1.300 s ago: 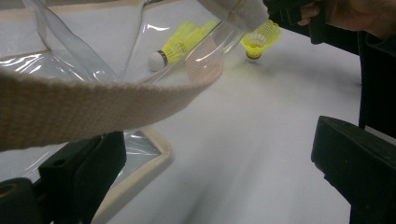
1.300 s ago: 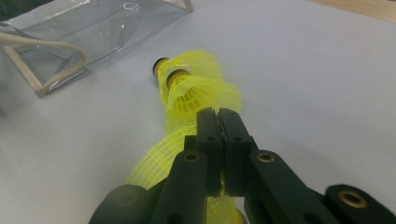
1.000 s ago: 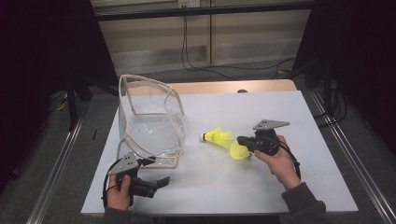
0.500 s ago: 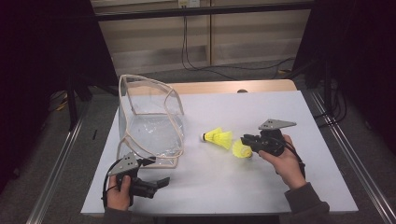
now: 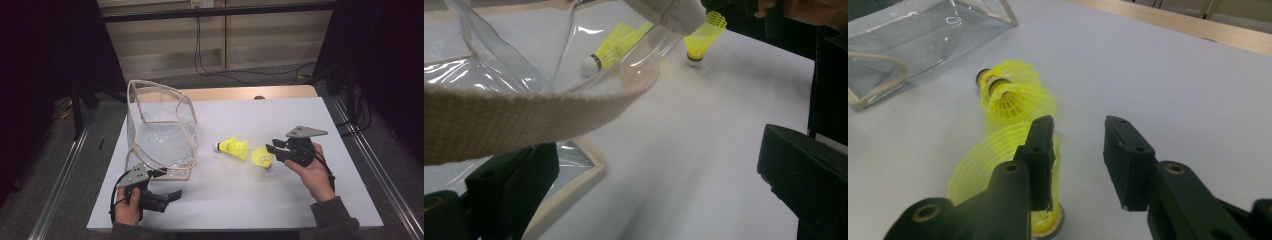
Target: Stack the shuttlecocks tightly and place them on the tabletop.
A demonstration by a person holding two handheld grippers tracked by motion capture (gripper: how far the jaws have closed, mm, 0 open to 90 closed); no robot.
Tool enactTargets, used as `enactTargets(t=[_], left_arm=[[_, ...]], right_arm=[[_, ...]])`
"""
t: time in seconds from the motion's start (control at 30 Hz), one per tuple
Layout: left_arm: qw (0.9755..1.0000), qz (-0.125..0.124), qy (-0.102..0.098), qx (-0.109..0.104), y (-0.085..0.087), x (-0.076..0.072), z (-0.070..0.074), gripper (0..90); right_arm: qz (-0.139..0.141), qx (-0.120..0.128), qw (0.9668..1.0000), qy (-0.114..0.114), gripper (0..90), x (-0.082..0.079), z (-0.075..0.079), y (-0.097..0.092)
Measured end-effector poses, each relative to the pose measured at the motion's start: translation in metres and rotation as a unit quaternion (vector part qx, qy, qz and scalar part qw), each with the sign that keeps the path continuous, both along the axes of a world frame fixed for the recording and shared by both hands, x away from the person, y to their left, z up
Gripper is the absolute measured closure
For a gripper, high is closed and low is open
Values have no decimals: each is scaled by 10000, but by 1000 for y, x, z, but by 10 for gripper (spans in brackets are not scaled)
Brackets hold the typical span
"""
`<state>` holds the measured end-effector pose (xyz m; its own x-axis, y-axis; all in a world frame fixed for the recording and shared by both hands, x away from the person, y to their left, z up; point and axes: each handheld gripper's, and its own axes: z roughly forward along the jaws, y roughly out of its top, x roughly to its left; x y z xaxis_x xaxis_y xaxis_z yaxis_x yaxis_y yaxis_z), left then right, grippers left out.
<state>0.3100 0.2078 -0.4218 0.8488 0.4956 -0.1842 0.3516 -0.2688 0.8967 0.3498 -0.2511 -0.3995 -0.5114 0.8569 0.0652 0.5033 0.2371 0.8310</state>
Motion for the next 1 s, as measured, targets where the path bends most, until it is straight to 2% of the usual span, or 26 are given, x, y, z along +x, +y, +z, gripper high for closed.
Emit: enactTargets(t=[0.3, 0.4, 0.6, 0.63, 0.7, 1.0], left_arm=[[10000, -14, 2, -7, -1, 0, -1, 33], [10000, -15, 7, -5, -1, 0, -1, 33], [10000, -12, 16, -14, -1, 0, -1, 33], [10000, -14, 13, -4, -1, 0, -1, 33], [10000, -15, 13, -16, -1, 0, -1, 33], [10000, -16, 20, -23, -1, 0, -1, 33]], right_arm=[[-163, -124, 9996, -169, 621, 0, 3, -7], [-196, -251, 9993, -207, 620, 0, 3, -6], [-132, -377, 9988, -267, 770, 0, 2, -8], [-122, -427, 9986, -273, 835, 0, 2, -9], [-10, -438, 9987, -249, 895, 0, 1, -9], [106, -427, 9990, -80, 900, 0, -4, -10]])
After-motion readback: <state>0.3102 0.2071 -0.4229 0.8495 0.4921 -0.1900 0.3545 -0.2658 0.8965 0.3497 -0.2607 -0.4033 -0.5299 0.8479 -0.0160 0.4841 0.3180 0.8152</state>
